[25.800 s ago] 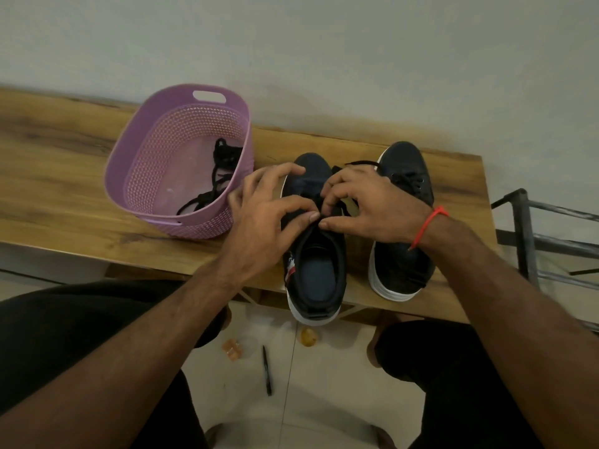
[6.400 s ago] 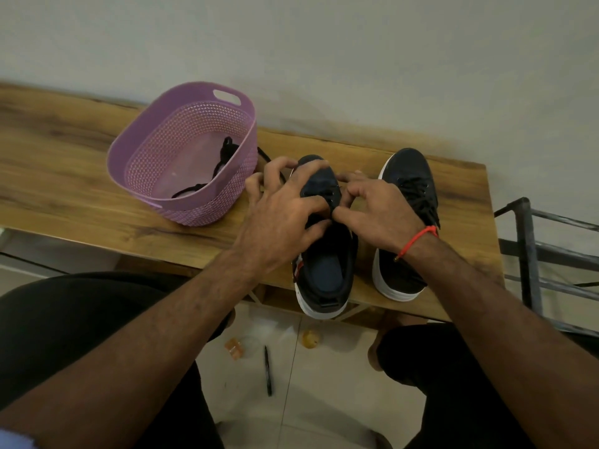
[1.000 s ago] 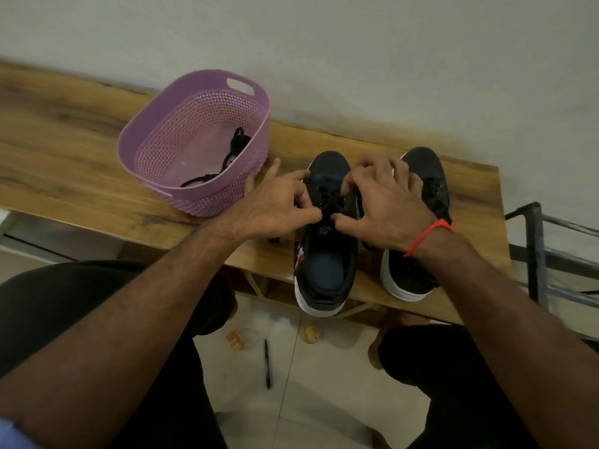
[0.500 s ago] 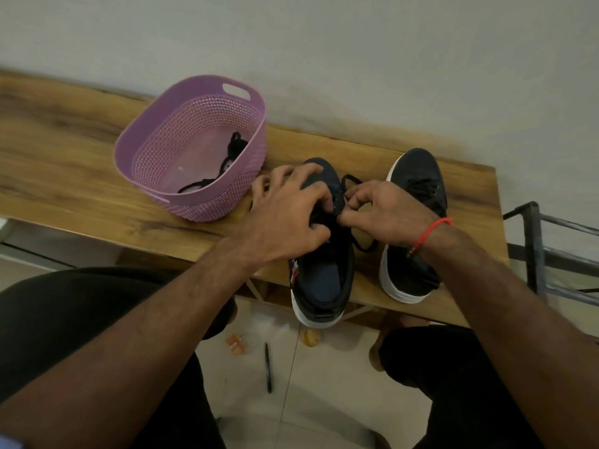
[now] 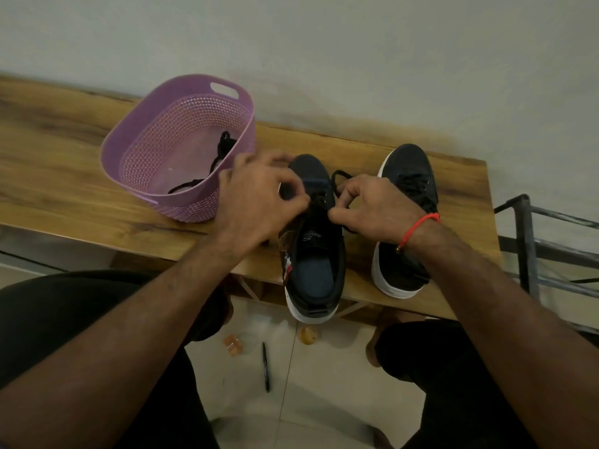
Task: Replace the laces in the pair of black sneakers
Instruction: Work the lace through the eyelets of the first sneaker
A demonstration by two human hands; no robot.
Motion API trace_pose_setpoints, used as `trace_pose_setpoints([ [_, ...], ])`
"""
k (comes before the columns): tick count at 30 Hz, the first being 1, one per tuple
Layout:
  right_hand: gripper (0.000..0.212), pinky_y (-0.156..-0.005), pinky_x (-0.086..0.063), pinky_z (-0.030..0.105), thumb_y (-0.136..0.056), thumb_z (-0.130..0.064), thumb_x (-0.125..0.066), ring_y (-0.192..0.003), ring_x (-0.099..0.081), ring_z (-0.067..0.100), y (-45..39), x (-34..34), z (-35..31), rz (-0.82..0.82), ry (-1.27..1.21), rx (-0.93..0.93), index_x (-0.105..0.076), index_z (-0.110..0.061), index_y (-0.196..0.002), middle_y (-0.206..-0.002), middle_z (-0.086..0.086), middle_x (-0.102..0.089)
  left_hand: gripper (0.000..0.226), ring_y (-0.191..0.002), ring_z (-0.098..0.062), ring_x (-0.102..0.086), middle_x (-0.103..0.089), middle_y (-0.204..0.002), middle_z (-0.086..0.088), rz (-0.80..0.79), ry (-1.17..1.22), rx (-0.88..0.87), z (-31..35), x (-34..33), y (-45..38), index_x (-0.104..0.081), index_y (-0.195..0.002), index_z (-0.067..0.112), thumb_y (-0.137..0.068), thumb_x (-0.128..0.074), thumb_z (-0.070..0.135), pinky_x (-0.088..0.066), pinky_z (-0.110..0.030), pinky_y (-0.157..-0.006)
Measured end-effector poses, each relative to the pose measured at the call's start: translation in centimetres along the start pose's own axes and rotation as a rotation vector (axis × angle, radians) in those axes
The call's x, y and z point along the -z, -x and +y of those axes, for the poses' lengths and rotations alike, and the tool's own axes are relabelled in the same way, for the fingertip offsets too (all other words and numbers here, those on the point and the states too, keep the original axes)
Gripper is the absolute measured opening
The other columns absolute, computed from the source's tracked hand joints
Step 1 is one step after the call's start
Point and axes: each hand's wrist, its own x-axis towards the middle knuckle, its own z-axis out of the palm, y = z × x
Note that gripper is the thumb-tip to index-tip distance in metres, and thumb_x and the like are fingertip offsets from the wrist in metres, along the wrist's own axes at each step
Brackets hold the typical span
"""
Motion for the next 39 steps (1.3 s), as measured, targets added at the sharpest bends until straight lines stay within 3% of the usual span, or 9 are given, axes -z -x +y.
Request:
trace_pose_setpoints([
  [3,0.012,-0.118,-0.028,0.044,-0.087,-0.030,-0.071,-0.135,-0.040,0.016,0.2,0.3,-0.2,-0.001,0.011,0.026,-0.070,-0.018,-0.084,-0.131,-0.001,-0.061,0.009,-0.130,-0.023,-0.046,-0.059,-0.136,0.007,0.091,0.101,0.106,-1.3,0.0,-0.4,-0.070,-0.088,0.033,-0.083,-0.076,0.036,-0.038,-0.051,-0.109],
  [7,0.009,-0.123,-0.007,0.042,-0.088,-0.023,-0.069,-0.153,-0.008,0.023,0.6,0.1,-0.8,-0.020,0.067,0.070,-0.068,-0.015,-0.084,-0.154,-0.001,-0.042,0.044,-0.140,-0.023,-0.035,-0.044,-0.151,0.001,-0.005,0.001,-0.069,-0.2,-1.0,0.4,-0.062,-0.129,0.025,-0.086,-0.068,0.023,-0.032,-0.047,-0.110],
  [10,0.010,-0.123,-0.001,0.050,-0.088,-0.027,-0.067,-0.154,0.001,0.026,0.5,-0.1,-0.8,-0.021,0.135,0.085,-0.067,-0.019,-0.082,-0.161,-0.001,-0.029,0.040,-0.148,-0.024,-0.022,-0.036,-0.160,0.003,-0.100,-0.060,-0.166,0.8,-1.2,0.7,-0.070,-0.124,0.032,-0.086,-0.063,0.036,-0.025,-0.053,-0.111],
  [16,0.019,-0.122,0.005,0.056,-0.089,-0.030,-0.066,-0.154,0.001,0.025,0.5,-0.1,-1.2,-0.036,0.154,0.054,-0.060,-0.028,-0.070,-0.162,-0.002,-0.028,0.029,-0.147,-0.029,-0.028,-0.043,-0.158,0.006,-0.058,-0.255,-0.219,1.1,-1.5,1.3,-0.075,-0.113,0.036,-0.089,-0.068,0.050,-0.028,-0.053,-0.107],
  [19,0.020,-0.122,-0.001,0.051,-0.089,-0.032,-0.065,-0.153,-0.007,0.022,0.8,-0.2,-1.0,-0.012,0.141,0.019,-0.064,-0.023,-0.071,-0.152,0.001,-0.045,0.024,-0.139,-0.028,-0.041,-0.056,-0.147,0.009,0.035,-0.320,-0.243,0.9,-1.9,1.3,-0.078,-0.102,0.034,-0.090,-0.064,0.048,-0.031,-0.049,-0.101],
  [26,0.019,-0.123,-0.003,0.045,-0.087,-0.033,-0.066,-0.153,-0.010,0.020,1.4,-0.6,-0.2,0.003,0.133,-0.026,-0.061,-0.019,-0.076,-0.147,0.004,-0.050,0.015,-0.125,-0.017,-0.054,-0.063,-0.132,0.004,0.213,0.072,-0.012,-1.2,-0.4,-0.3,-0.075,-0.099,0.022,-0.093,-0.067,0.033,-0.048,-0.046,-0.103],
  [29,0.016,-0.122,-0.001,0.044,-0.087,-0.032,-0.065,-0.154,-0.004,0.022,1.2,-1.3,0.2,0.032,0.139,0.036,-0.063,-0.018,-0.079,-0.159,0.002,-0.035,0.026,-0.146,-0.023,-0.037,-0.048,-0.153,-0.006,0.096,0.120,-0.018,-1.7,-0.3,-0.8,-0.071,-0.118,0.021,-0.092,-0.068,0.022,-0.032,-0.051,-0.120],
  [32,0.015,-0.123,0.000,0.045,-0.086,-0.034,-0.063,-0.154,0.000,0.023,1.0,-1.9,0.5,0.077,0.188,0.104,-0.057,-0.021,-0.083,-0.162,0.007,-0.026,0.045,-0.156,-0.030,-0.008,-0.028,-0.165,-0.005,-0.053,0.061,-0.246,-0.2,-1.2,0.1,-0.064,-0.135,0.026,-0.090,-0.064,0.027,-0.010,-0.057,-0.125],
  [39,0.013,-0.125,-0.001,0.044,-0.087,-0.029,-0.065,-0.154,-0.001,0.022,1.0,-1.7,0.9,0.076,0.104,0.129,-0.060,-0.017,-0.087,-0.163,0.007,-0.025,0.025,-0.153,-0.036,-0.020,-0.039,-0.161,-0.004,-0.053,-0.191,-0.308,1.8,-2.3,1.7,-0.079,-0.104,0.021,-0.090,-0.070,0.040,-0.017,-0.060,-0.123],
])
